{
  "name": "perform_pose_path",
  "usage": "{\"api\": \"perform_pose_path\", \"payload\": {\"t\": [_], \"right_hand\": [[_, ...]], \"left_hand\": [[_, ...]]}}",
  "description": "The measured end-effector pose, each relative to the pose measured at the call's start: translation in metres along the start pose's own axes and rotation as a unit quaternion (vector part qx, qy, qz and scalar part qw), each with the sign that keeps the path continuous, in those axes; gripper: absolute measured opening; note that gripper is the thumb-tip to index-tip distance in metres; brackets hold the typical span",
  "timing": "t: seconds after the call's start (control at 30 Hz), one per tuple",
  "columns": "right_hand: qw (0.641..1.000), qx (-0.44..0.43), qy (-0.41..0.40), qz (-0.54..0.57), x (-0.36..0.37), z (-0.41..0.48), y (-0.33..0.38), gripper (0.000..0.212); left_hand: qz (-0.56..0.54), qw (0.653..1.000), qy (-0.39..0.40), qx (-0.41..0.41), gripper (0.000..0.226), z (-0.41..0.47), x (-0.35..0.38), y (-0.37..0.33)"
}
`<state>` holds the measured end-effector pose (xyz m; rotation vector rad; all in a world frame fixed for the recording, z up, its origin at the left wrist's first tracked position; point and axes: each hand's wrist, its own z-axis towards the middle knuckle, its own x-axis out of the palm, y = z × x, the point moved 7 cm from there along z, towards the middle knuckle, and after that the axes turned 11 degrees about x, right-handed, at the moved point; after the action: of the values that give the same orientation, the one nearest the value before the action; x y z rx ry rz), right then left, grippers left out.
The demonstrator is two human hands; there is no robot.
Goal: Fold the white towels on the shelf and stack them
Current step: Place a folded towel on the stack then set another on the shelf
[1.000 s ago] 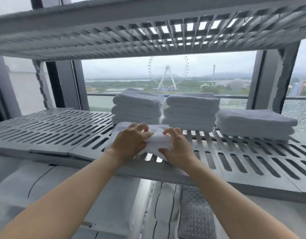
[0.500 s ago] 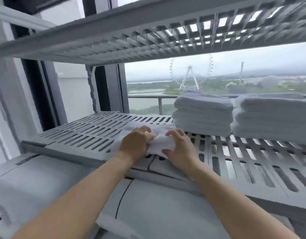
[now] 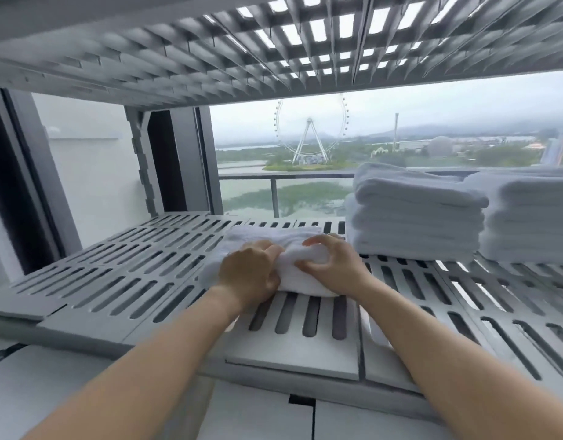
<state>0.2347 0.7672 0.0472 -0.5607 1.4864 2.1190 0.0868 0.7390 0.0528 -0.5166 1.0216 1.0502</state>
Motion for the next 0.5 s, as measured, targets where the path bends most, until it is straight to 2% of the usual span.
{"api": "perform_pose_path", "payload": {"t": [0.1,0.3,0.43,0.5], "right_hand": [[0.994,0.027,0.018,0.106,-0.007,0.006,-0.011,0.041],[0.999,0.012,-0.028,0.019,-0.009,0.005,-0.012,0.045],[0.998,0.002,-0.067,-0.011,-0.011,0.002,-0.008,0.057],[0.997,0.012,-0.078,-0.021,-0.012,0.0,-0.007,0.063]], "left_hand": [[-0.038,0.998,-0.054,0.01,0.03,0.006,-0.003,0.009],[-0.048,0.996,-0.048,0.063,0.026,0.029,-0.004,0.015],[-0.059,0.99,-0.021,0.13,0.042,0.044,0.005,0.004],[-0.046,0.987,-0.007,0.156,0.043,0.051,0.007,-0.002]]}}
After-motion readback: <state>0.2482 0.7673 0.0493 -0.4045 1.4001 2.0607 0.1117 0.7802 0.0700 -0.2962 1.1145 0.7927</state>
